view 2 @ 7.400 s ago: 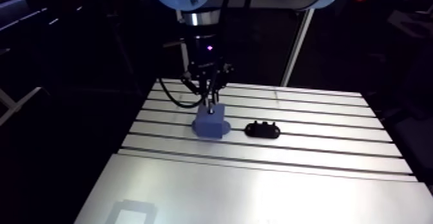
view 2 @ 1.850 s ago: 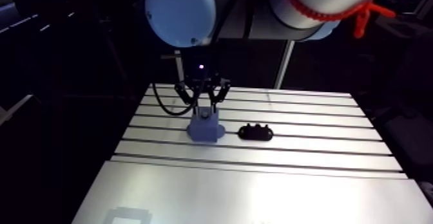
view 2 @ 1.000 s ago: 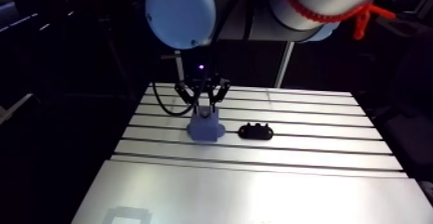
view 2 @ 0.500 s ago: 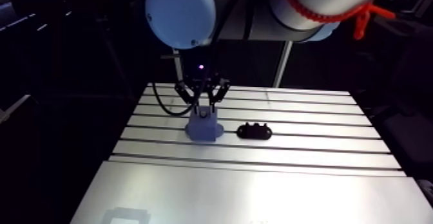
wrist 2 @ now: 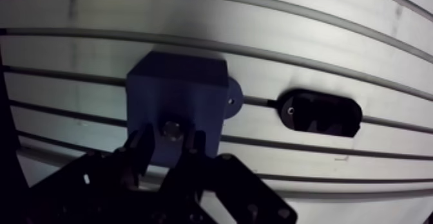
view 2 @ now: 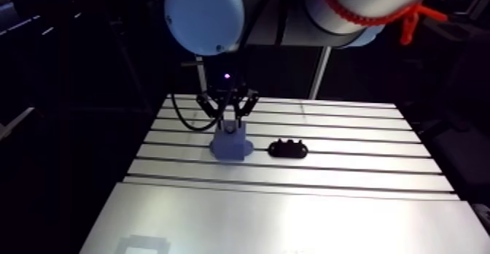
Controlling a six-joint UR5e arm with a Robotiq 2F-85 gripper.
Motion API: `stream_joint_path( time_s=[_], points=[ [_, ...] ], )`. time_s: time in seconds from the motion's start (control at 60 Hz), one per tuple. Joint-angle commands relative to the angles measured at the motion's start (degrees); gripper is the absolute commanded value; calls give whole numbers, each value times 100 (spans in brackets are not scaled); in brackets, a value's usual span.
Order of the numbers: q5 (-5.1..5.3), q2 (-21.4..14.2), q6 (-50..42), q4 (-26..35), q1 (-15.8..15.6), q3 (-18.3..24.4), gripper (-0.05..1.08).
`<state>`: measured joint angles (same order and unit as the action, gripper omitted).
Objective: Pick up the M10 bolt and insert it into the hex recess until seated.
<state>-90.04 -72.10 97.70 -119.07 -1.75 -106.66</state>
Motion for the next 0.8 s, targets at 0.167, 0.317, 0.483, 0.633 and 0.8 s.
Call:
stream_joint_path(
  time_s=[0.167, 0.317, 0.483, 0.633, 0.8],
  points=[
    [8, 34, 8, 2, -1, 0, 60],
    [0, 34, 17, 2, -1, -9, 61],
    [0, 34, 17, 2, -1, -26, 61],
    [0, 34, 17, 2, -10, -26, 62],
    [0, 34, 17, 2, -10, -26, 62]
  ],
)
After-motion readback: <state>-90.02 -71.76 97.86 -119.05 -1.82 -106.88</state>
